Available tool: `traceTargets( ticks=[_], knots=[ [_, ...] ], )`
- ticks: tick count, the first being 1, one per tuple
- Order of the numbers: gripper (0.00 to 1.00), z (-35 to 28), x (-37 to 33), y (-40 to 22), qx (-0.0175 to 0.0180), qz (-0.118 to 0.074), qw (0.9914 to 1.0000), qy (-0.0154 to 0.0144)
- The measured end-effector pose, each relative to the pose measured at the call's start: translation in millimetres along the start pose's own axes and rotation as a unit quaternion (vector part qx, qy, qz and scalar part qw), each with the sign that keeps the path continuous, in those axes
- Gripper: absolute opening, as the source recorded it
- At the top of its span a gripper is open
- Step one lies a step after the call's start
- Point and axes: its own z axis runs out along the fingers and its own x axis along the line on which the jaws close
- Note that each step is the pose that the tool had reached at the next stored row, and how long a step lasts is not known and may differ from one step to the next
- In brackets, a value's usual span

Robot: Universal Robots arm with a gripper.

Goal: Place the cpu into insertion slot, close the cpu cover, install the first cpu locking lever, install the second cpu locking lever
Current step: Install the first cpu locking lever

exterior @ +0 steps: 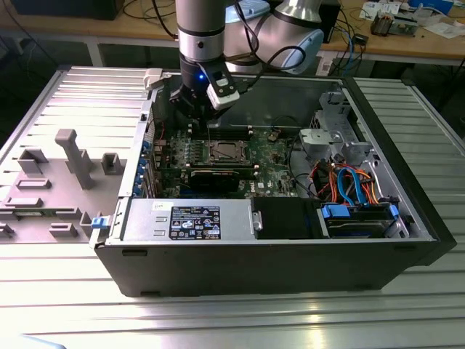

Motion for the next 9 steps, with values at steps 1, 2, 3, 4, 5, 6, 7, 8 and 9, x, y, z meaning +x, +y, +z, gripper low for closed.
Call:
traceTargets(
  ticks=[1,2,3,4,5,6,7,8,9],
  knots=[
    [0.11,0.1,0.1,0.0,-0.0001,-0.009,0.99996,0.0003],
    [0.11,0.1,0.1,0.0,-0.0001,-0.009,0.99996,0.0003],
    [0.11,0.1,0.2,0.0,-0.0001,-0.009,0.99996,0.0003],
    [0.11,0.1,0.3,0.0,-0.0002,-0.009,0.99996,0.0003],
    [0.11,0.1,0.4,0.0,-0.0002,-0.009,0.99996,0.0003],
    [0.11,0.1,0.3,0.0,-0.0002,-0.009,0.99996,0.0003],
    [0.11,0.1,0.4,0.0,-0.0002,-0.009,0.99996,0.0003],
    [0.11,0.1,0.3,0.0,-0.0002,-0.009,0.99996,0.0003],
    [0.11,0.1,0.4,0.0,-0.0003,-0.009,0.99996,0.0003]
  ],
)
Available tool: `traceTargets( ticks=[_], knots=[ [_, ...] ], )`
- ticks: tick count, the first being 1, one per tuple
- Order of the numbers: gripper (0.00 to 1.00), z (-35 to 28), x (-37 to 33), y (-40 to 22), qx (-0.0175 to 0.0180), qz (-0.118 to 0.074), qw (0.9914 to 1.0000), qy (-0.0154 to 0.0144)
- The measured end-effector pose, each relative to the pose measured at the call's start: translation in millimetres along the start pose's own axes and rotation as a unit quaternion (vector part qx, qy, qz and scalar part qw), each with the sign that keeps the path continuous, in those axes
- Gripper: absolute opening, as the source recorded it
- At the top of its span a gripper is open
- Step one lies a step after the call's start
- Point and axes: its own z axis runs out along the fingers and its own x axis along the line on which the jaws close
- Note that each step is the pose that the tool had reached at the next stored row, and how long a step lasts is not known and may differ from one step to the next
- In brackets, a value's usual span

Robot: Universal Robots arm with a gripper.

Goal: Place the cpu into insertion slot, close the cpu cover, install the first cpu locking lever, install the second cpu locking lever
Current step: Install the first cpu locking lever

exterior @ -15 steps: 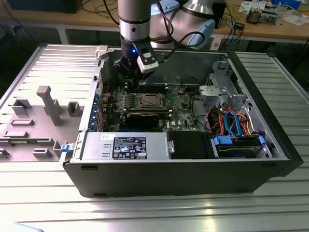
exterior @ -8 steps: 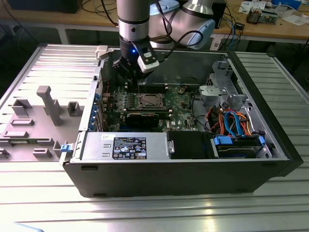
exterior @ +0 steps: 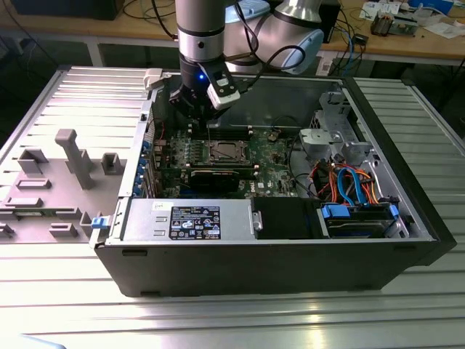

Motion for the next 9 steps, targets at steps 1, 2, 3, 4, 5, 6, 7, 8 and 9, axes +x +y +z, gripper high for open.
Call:
traceTargets(
  ticks=[1,2,3,4,5,6,7,8,9],
  knots=[
    [0.11,0.0,0.0,0.0,0.0000,0.000,1.00000,0.0000],
    [0.11,0.0,0.0,0.0,0.0000,0.000,1.00000,0.0000],
    [0.11,0.0,0.0,0.0,0.0000,0.000,1.00000,0.0000],
    [0.11,0.0,0.0,0.0,0.0000,0.000,1.00000,0.0000],
    [0.11,0.0,0.0,0.0,0.0000,0.000,1.00000,0.0000],
    [0.11,0.0,0.0,0.0,0.0000,0.000,1.00000,0.0000],
    [0.11,0.0,0.1,0.0,-0.0001,0.000,1.00000,0.0000],
    [0.11,0.0,1.2,-0.1,-0.0001,0.000,1.00000,0.0000],
    [0.11,0.1,2.0,0.0,-0.0001,-0.002,1.00000,0.0001]
  ],
)
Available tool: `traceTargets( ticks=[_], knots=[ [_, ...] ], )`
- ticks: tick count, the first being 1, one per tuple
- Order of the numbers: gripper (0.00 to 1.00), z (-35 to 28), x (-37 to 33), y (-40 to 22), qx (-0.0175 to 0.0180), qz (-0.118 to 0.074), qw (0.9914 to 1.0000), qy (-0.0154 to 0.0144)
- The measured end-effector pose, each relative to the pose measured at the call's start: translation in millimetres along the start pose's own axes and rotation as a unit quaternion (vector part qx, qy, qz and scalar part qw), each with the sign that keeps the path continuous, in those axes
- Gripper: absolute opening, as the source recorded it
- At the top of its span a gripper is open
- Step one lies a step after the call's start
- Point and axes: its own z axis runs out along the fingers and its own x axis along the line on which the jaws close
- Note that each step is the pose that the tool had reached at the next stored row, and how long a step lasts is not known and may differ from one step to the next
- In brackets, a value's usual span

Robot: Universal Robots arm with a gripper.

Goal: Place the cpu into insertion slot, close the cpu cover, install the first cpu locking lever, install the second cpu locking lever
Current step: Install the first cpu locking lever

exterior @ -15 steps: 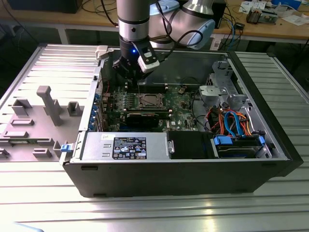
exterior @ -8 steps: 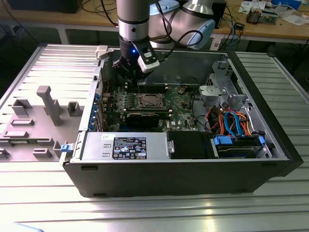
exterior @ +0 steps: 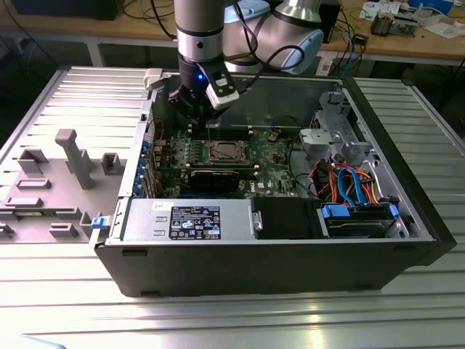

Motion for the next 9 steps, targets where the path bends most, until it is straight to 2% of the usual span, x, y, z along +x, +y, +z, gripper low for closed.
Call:
traceTargets(
  ticks=[2,9],
  knots=[
    [0.11,0.1,0.2,0.0,0.0000,-0.016,0.99988,0.0007],
    [0.11,0.2,4.1,1.9,0.0000,-0.016,0.99987,0.0007]
  ],
)
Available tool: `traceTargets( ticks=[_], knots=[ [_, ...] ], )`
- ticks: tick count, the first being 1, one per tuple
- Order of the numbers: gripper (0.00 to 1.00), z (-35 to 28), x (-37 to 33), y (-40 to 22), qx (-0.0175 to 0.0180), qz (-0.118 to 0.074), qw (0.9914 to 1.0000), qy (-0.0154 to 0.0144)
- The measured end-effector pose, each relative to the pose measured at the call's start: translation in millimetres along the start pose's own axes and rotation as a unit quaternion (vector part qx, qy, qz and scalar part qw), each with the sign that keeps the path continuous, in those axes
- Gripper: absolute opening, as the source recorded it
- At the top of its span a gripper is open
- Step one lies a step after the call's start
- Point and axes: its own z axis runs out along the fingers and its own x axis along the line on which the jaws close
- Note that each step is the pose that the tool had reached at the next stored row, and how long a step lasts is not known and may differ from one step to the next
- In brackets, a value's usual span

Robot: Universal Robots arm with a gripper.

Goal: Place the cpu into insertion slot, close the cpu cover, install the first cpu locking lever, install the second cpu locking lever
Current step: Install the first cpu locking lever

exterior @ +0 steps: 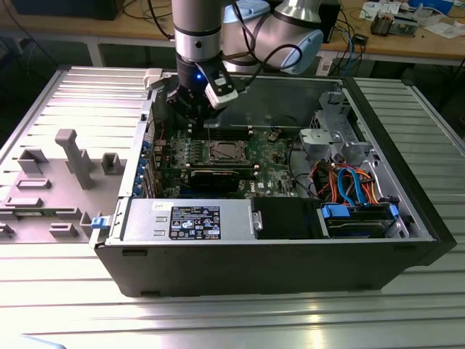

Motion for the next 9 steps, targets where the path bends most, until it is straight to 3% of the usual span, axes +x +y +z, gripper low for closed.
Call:
traceTargets(
  ticks=[9],
  knots=[
    [0.11,0.1,0.5,1.4,0.0000,0.000,1.00000,0.0000]
  ],
)
